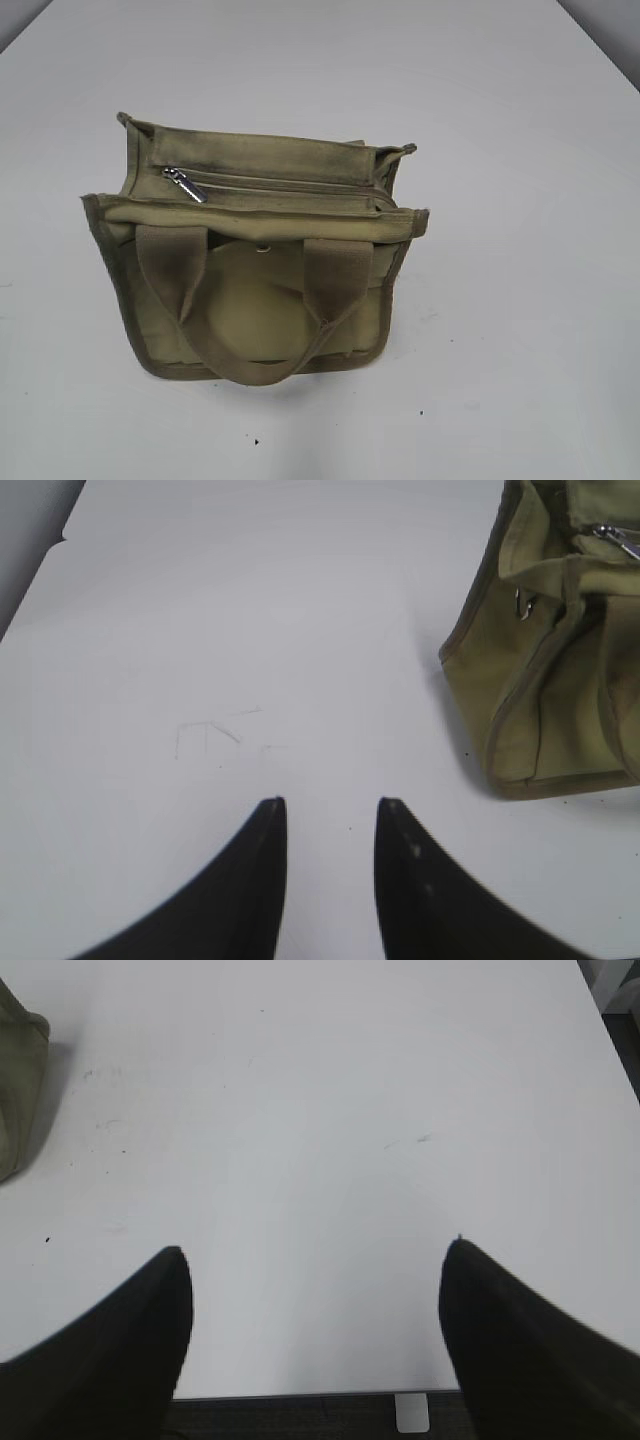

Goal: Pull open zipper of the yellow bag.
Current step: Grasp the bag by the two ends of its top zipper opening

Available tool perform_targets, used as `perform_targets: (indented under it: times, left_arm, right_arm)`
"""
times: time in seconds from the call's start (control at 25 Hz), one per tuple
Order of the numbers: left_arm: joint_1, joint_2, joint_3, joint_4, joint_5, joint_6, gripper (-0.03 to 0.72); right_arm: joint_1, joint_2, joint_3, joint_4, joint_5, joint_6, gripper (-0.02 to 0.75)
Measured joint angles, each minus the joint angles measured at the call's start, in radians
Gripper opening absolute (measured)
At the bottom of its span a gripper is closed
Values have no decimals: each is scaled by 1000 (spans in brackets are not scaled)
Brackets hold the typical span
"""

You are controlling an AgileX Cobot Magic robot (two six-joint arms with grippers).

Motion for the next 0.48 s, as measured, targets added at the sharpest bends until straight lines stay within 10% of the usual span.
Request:
perform_targets:
  times: [0.48]
  left_arm:
    - [0,0,0,7,0,0,239]
  right_arm:
    - [126,-4,0,1,0,0,593]
